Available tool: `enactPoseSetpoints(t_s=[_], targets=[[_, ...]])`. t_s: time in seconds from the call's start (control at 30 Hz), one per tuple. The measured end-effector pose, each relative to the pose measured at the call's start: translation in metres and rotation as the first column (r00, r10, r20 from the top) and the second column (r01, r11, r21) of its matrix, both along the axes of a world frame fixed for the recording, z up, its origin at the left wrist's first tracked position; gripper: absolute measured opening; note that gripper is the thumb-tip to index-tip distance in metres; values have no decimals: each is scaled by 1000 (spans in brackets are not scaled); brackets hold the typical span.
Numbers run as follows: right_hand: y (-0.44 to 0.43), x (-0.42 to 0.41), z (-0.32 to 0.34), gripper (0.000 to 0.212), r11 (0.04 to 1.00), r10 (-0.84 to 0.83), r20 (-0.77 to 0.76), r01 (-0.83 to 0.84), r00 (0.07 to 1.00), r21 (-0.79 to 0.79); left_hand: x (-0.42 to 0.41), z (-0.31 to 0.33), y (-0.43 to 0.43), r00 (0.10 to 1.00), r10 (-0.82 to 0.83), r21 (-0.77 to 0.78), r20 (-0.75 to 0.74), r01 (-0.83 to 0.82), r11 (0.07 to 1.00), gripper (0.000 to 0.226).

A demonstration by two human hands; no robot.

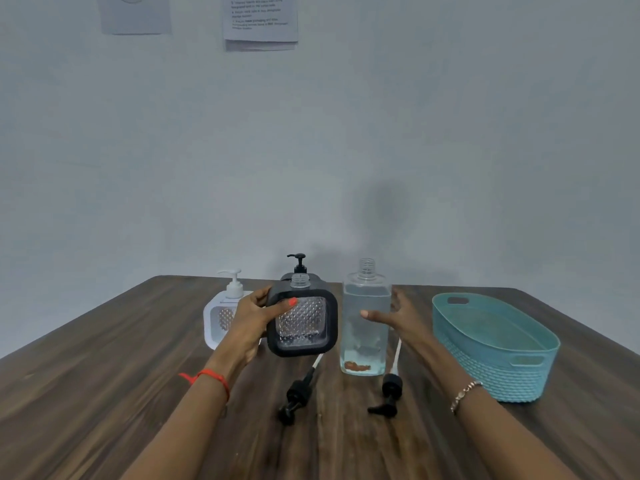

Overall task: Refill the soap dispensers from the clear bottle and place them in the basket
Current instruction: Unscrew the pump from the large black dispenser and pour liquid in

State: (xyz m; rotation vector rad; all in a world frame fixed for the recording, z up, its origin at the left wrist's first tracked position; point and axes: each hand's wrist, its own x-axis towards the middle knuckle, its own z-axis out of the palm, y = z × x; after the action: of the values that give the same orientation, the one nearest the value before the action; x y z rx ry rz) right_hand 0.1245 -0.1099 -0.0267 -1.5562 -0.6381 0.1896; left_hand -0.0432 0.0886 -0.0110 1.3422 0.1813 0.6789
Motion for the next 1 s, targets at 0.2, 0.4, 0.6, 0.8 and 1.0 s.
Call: enactPoseSetpoints(t_s=[0.2, 0.4, 0.6, 0.8, 1.0], targets=[[13, 0, -9, 80, 989, 144, -24, -143, 989, 39, 14, -1, 5, 1000, -10, 8, 6, 10, 1000, 38], [19, -10, -10, 73, 995, -66, 3, 65, 998, 70, 19, -3, 1, 999, 49, 52, 5, -49, 997, 35], [7, -33, 20, 66, 970, -170, 298, 213, 939, -119, 17, -4, 2, 991, 128, 50, 43, -130, 990, 35], [3, -34, 42, 78, 912, -179, 553, 347, 814, -216, 13, 0, -3, 993, 117, 134, 15, -118, 984, 40], [3, -40, 48, 80, 859, -177, 671, 445, 720, -251, 17, -1, -9, 979, 203, 228, -20, -193, 954, 50]])
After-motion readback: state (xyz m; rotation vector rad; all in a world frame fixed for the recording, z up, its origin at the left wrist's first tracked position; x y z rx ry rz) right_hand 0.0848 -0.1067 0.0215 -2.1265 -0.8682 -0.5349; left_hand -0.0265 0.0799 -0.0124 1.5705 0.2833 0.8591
